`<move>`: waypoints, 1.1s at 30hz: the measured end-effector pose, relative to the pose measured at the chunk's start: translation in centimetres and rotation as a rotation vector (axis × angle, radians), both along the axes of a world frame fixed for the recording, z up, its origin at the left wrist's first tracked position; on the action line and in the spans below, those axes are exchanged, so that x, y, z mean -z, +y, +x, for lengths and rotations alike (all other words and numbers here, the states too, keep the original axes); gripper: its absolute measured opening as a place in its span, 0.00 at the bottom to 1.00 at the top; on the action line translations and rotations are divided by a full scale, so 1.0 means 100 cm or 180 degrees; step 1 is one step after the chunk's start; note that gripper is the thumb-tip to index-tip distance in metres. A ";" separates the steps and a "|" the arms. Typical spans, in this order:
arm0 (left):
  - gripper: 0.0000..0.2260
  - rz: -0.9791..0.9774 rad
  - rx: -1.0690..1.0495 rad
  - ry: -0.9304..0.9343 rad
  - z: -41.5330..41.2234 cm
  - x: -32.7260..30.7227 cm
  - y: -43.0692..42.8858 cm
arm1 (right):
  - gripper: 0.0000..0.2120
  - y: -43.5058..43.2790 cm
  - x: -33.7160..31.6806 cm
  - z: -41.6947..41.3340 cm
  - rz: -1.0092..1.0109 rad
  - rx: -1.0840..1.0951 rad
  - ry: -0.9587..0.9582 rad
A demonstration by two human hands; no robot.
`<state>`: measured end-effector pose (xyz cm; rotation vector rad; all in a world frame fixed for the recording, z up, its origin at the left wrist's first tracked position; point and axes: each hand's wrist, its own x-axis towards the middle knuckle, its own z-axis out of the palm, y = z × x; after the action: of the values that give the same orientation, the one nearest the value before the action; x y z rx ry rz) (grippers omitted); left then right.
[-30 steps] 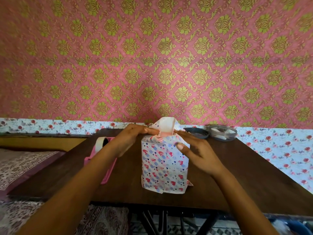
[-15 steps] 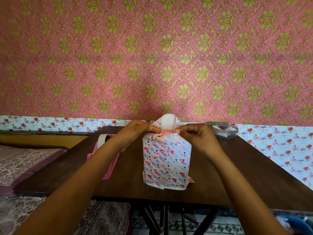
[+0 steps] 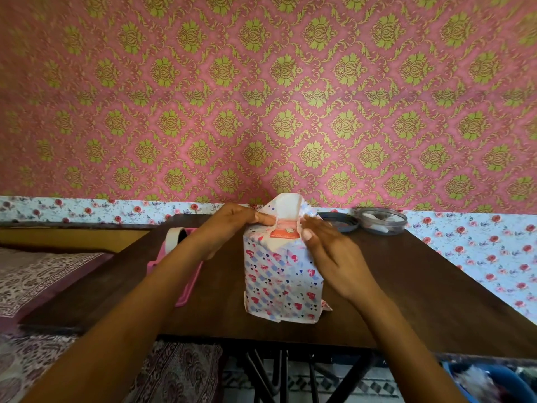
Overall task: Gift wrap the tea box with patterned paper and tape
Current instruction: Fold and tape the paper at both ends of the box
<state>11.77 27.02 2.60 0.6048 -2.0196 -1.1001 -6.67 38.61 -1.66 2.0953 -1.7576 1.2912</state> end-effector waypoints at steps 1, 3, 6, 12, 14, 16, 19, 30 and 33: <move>0.16 -0.0001 0.0018 0.0014 0.000 0.001 0.000 | 0.37 0.000 0.000 0.000 0.0049 0.0014 0.0070; 0.16 0.0013 0.0034 0.0034 -0.001 0.001 0.000 | 0.43 0.000 -0.002 -0.001 0.0107 -0.0008 0.0312; 0.19 0.0051 0.0044 0.0079 -0.003 0.002 0.001 | 0.41 0.001 -0.005 -0.006 0.0087 -0.0091 0.0408; 0.15 -0.0025 0.0020 -0.0004 -0.004 0.003 0.002 | 0.24 -0.011 -0.015 -0.007 0.0261 0.0137 -0.0130; 0.15 -0.0037 0.0025 -0.0046 -0.005 0.002 0.002 | 0.15 -0.014 -0.016 -0.010 0.0386 0.0003 -0.0063; 0.15 -0.0023 0.0022 -0.0050 -0.005 0.002 0.002 | 0.19 -0.014 -0.014 -0.011 0.0474 -0.0118 -0.0093; 0.16 0.0028 0.0051 0.0009 -0.004 0.002 0.003 | 0.23 -0.011 -0.009 -0.006 0.0368 -0.0129 -0.0116; 0.13 -0.0037 -0.0087 -0.0127 -0.006 0.001 0.008 | 0.25 -0.007 -0.011 -0.009 0.0429 0.0216 0.0669; 0.12 -0.0027 -0.0159 -0.0224 -0.007 -0.002 0.011 | 0.23 -0.006 -0.017 -0.010 0.0542 0.0293 0.0972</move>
<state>11.08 28.10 2.76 0.6948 -2.0570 -1.0533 -7.71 37.97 0.03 2.1302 -1.8537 0.7727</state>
